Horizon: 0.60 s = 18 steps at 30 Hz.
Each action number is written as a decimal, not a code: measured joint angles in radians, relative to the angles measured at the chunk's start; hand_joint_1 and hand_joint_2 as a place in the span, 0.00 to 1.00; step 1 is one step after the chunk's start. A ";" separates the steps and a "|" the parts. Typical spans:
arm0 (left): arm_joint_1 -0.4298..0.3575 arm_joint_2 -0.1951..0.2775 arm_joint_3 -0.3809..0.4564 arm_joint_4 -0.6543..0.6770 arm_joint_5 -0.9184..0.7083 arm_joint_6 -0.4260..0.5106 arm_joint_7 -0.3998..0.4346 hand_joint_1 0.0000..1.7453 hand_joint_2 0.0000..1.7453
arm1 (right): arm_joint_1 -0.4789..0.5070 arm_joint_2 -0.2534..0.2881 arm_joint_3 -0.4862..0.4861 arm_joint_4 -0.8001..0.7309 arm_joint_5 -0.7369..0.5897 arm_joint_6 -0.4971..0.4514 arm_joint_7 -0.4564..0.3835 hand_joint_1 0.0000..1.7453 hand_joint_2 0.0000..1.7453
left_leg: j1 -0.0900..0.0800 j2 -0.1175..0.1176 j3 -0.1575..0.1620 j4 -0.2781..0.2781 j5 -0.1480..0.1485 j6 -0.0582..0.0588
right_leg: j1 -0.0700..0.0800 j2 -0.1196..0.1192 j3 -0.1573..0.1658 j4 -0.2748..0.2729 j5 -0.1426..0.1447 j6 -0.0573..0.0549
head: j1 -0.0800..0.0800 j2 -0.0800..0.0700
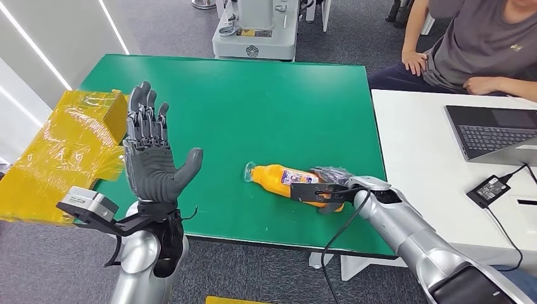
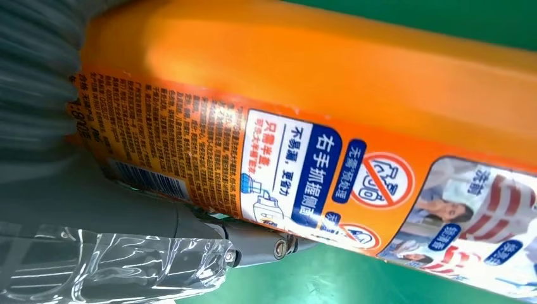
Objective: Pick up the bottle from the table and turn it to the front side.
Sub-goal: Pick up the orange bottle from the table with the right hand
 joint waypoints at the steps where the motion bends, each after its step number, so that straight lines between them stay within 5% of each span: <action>1: -0.001 0.000 -0.001 0.002 0.001 0.000 -0.001 0.00 1.00 | 0.002 -0.001 0.000 0.000 -0.002 -0.010 0.002 0.56 1.00 | 0.000 0.000 0.000 0.000 0.000 0.000 | 0.000 0.000 0.000 0.000 0.000 0.000 | 0.000 0.000; 2: -0.002 0.000 -0.003 0.004 0.003 0.000 -0.003 0.00 1.00 | 0.005 -0.001 -0.001 0.000 -0.005 -0.026 0.003 0.81 1.00 | 0.000 0.000 0.000 0.000 0.000 0.000 | 0.000 0.000 0.000 0.000 0.000 0.000 | 0.000 0.000; 3: -0.003 0.000 -0.004 0.006 0.005 0.000 -0.006 0.00 1.00 | 0.009 -0.002 -0.002 0.000 -0.009 -0.047 0.004 0.95 1.00 | 0.000 0.000 0.000 0.000 0.000 0.000 | 0.000 0.000 0.000 0.000 0.000 0.000 | 0.000 0.000; 9: -0.008 0.000 -0.009 0.015 0.010 -0.007 -0.017 0.00 1.00 | 0.043 -0.005 -0.020 -0.006 -0.019 -0.168 -0.006 1.00 1.00 | 0.000 0.000 0.000 0.000 0.000 0.000 | 0.000 0.000 0.000 0.000 0.000 0.000 | 0.000 0.000; 18: 0.004 0.000 -0.010 0.015 -0.012 -0.022 -0.016 0.00 1.00 | 0.095 -0.005 -0.063 -0.057 -0.018 -0.227 -0.038 1.00 1.00 | 0.000 0.000 0.000 0.000 0.000 0.000 | 0.000 0.000 0.001 0.000 0.000 0.000 | 0.000 0.000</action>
